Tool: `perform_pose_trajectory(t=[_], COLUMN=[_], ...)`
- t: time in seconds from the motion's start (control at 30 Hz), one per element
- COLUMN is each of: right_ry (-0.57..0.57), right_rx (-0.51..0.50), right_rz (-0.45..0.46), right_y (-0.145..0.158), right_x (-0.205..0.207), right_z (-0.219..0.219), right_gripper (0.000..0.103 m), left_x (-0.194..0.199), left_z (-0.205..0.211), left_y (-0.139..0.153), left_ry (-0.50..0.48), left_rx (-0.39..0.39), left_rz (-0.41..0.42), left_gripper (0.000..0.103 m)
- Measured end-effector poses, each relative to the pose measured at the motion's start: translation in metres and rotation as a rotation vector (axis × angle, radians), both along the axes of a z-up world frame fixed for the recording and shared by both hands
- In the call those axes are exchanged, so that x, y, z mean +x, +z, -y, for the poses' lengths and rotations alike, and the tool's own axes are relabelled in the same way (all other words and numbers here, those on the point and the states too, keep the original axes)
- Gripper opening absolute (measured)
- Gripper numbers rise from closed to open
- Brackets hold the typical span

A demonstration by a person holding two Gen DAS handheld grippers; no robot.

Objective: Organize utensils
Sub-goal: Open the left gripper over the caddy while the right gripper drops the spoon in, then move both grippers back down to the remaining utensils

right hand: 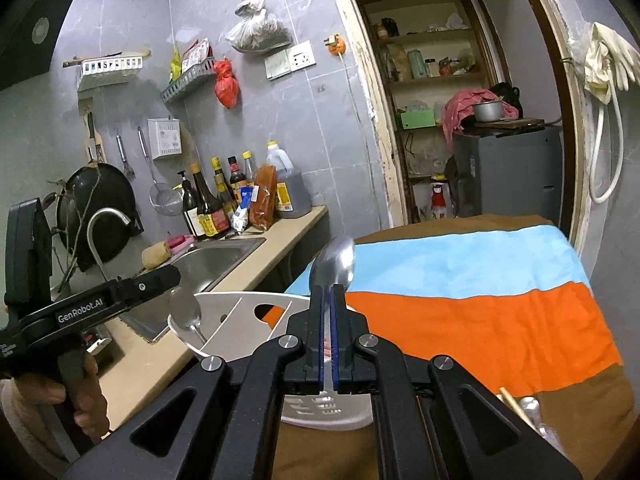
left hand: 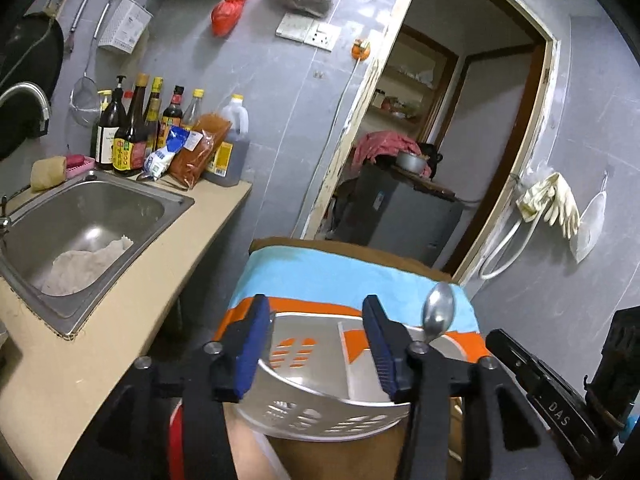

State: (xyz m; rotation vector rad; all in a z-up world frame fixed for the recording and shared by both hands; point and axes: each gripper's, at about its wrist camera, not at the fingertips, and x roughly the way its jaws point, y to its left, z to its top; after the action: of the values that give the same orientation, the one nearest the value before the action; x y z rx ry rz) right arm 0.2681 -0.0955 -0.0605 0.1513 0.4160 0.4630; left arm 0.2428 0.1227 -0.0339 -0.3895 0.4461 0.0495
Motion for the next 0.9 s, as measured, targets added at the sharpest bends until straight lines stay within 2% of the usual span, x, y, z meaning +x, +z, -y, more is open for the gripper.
perform_pose_trajectory(t=[0.03, 0.07, 0.1, 0.13, 0.2, 0.33, 0.4, 0.47, 0.57, 0.6, 0.67, 0.9], right_ry=[-0.001, -0.003, -0.005, -0.006, -0.012, -0.025, -0.039, -0.052, -0.078, -0.095, -0.117, -0.159], right_rx=[0.0, 0.003, 0.01, 0.018, 0.026, 0.012, 0.013, 0.013, 0.003, -0.006, -0.02, -0.094], right_rz=[0.002, 0.004, 0.008, 0.012, 0.026, 0.058, 0.084, 0.105, 0.134, 0.146, 0.162, 0.229], right_y=[0.003, 0.007, 0.011, 0.014, 0.023, 0.038, 0.046, 0.053, 0.063, 0.065, 0.07, 0.08], right_x=[-0.001, -0.003, -0.006, -0.008, -0.014, -0.026, -0.034, -0.04, -0.049, -0.053, -0.058, -0.075], right_z=[0.003, 0.007, 0.013, 0.018, 0.031, 0.055, 0.071, 0.085, 0.106, 0.114, 0.123, 0.152], right_gripper=[0.007, 0.017, 0.034, 0.04, 0.043, 0.048, 0.063, 0.071, 0.084, 0.091, 0.097, 0.1], left_x=[-0.002, -0.003, -0.005, -0.008, -0.014, -0.026, -0.032, -0.039, -0.045, -0.046, -0.051, -0.064], left_z=[0.004, 0.007, 0.011, 0.015, 0.025, 0.048, 0.062, 0.074, 0.086, 0.091, 0.101, 0.133], left_y=[0.003, 0.005, 0.009, 0.012, 0.021, 0.033, 0.038, 0.042, 0.046, 0.047, 0.049, 0.051], left_ry=[0.003, 0.004, 0.006, 0.006, 0.002, -0.004, 0.005, 0.028, 0.042, 0.053, 0.066, 0.089], left_rx=[0.005, 0.009, 0.014, 0.015, 0.012, 0.03, 0.056, 0.073, 0.083, 0.097, 0.129, 0.183], left_rz=[0.004, 0.006, 0.01, 0.017, 0.038, 0.074, 0.091, 0.113, 0.114, 0.11, 0.115, 0.118], left_gripper=[0.047, 0.049, 0.053, 0.055, 0.066, 0.081, 0.095, 0.103, 0.103, 0.103, 0.103, 0.103])
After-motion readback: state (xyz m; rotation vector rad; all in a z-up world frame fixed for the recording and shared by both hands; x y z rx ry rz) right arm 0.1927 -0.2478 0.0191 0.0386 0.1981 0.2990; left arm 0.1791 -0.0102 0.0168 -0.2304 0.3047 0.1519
